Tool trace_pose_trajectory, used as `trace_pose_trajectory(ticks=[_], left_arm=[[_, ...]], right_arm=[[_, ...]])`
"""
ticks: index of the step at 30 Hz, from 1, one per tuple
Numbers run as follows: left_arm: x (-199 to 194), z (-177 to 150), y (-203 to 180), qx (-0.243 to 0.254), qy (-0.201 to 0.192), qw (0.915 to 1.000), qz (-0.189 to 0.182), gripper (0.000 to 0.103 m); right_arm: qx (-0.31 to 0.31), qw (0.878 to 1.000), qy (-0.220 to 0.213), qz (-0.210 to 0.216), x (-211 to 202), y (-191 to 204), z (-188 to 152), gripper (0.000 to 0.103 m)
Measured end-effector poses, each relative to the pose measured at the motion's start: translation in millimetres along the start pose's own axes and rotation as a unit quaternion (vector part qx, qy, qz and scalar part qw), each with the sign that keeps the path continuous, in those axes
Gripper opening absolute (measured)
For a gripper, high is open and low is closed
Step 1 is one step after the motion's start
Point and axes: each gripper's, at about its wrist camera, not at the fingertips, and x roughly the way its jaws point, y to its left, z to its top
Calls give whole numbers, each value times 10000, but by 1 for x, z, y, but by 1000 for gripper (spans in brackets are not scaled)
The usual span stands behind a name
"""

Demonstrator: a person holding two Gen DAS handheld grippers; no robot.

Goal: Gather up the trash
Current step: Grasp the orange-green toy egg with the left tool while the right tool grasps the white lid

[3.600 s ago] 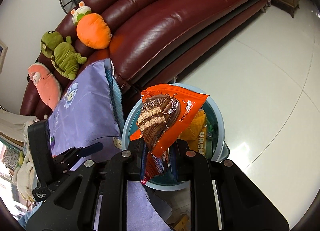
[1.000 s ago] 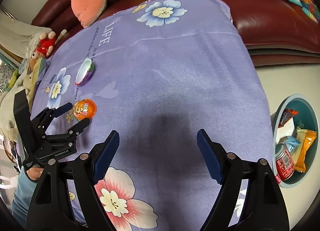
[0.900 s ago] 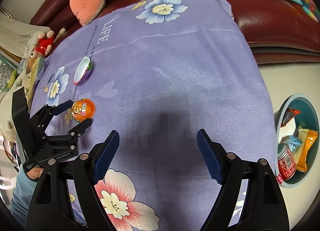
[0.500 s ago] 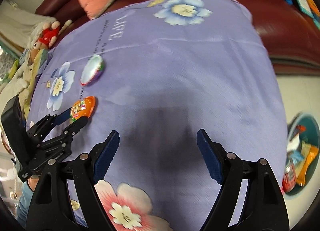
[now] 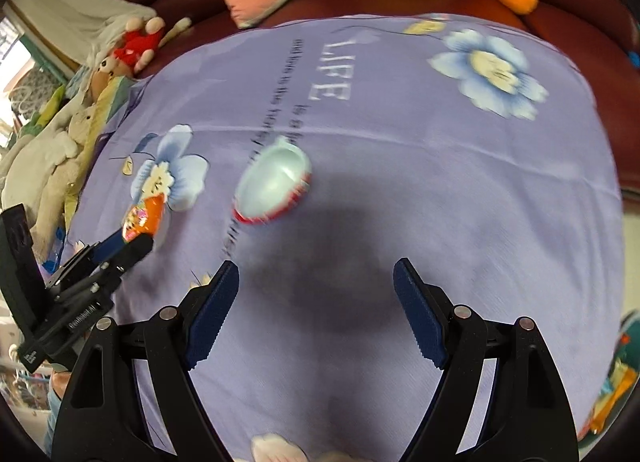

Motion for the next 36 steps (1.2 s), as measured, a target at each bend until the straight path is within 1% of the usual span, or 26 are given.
trace_pose_trajectory(ticks=[2, 6, 12, 13, 14, 15, 16, 20, 24, 30, 36], left_arm=[[1, 5, 12, -218, -21, 9998, 31, 51], [5, 9, 24, -428, 0, 9990, 108, 51], [9, 5, 29, -446, 74, 9988, 161, 51], [9, 4, 27, -431, 84, 9989, 168, 51], [10, 3, 26, -415, 84, 9990, 170, 51], [10, 4, 25, -405, 83, 9990, 166, 51], [11, 3, 22, -392, 91, 9991, 139, 51], [12, 1, 9, -302, 99, 9995, 45, 51], [12, -4, -13, -120, 129, 9998, -91, 51], [8, -16, -67, 281, 195, 9989, -319, 51], [3, -33, -125, 765, 251, 9953, -540, 51]], right_arm=[[12, 10000, 19, 53, 13, 8, 11, 76], [71, 9999, 71, 74, 40, 22, 29, 76], [28, 10000, 61, -69, 64, 29, 40, 75], [19, 9999, 61, -122, 67, 29, 40, 69], [-29, 9997, -44, -235, 65, 28, 38, 62], [-51, 9997, -87, -239, 64, 27, 38, 57], [-25, 9998, -75, -183, 64, 24, 37, 56], [60, 9997, -198, -142, 47, 10, 29, 56], [164, 9993, -317, -101, 22, -6, 15, 56], [367, 9979, -520, -106, -22, -38, -16, 56], [627, 9949, -787, -108, -71, -76, -55, 57]])
